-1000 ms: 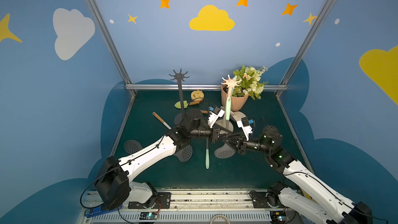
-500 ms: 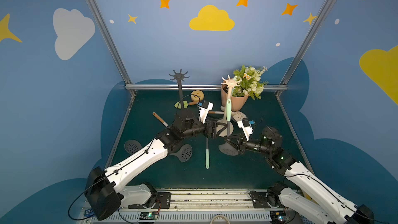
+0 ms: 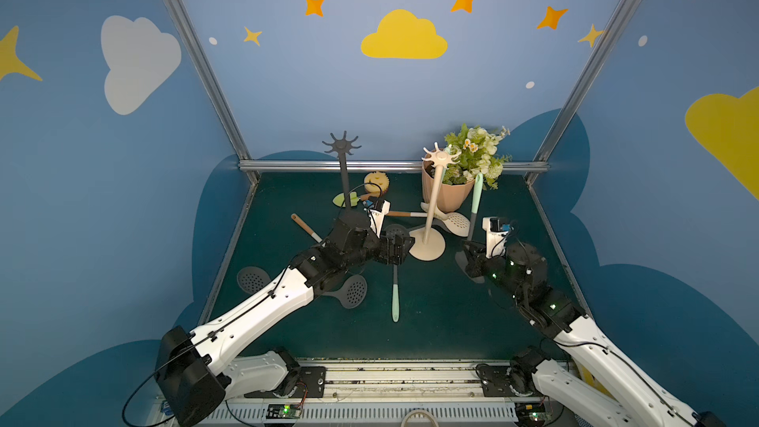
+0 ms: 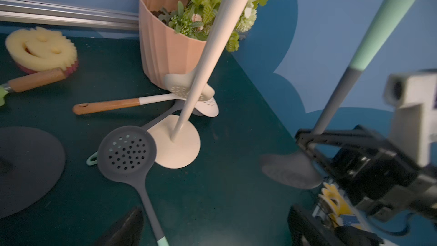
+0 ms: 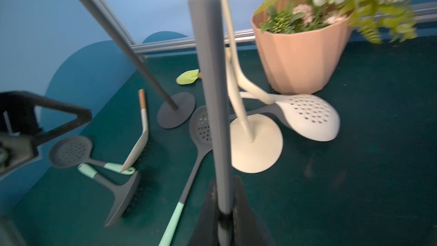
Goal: Hang the skimmer on the kitchen utensil rack
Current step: Pick up the skimmer from the center of the board, then hang the skimmer on the rack.
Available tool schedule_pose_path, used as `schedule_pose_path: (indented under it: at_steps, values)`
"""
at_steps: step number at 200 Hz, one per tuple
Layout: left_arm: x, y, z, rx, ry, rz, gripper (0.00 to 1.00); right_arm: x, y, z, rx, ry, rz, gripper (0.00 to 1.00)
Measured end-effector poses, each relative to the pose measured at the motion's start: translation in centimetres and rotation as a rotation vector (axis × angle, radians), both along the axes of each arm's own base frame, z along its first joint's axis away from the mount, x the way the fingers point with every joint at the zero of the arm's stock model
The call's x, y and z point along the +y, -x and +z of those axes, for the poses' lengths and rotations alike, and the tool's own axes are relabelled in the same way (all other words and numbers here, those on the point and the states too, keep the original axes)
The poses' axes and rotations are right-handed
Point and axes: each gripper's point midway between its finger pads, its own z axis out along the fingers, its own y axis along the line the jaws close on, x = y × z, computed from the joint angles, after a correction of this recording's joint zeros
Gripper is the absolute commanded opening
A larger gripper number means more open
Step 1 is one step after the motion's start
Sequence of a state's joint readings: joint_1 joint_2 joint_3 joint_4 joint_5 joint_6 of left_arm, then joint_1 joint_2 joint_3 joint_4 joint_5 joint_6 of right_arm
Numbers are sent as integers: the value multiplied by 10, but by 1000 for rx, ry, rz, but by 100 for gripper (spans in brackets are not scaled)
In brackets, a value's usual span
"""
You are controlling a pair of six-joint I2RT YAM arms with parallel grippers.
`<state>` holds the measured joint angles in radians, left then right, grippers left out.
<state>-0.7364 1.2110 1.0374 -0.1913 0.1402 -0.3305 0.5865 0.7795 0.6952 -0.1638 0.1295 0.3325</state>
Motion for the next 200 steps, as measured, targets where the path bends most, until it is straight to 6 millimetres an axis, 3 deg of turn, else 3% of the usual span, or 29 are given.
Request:
schedule_pose_path:
  at_steps: [36,79,130,200]
  values:
    - [14,-9,-3,-17,-42,48,100,-7,-26,20,-35,80,-97,0]
    - [32,-24,-3,-13,-36,106,100,-10,-50,19,-24,171,-139,0]
    - [32,-22,-3,-8,-29,94,100,-23,-72,26,-27,211,-185,0]
    - [34,-25,-2,-9,-27,103,100,-15,-85,10,2,285,-133,0]
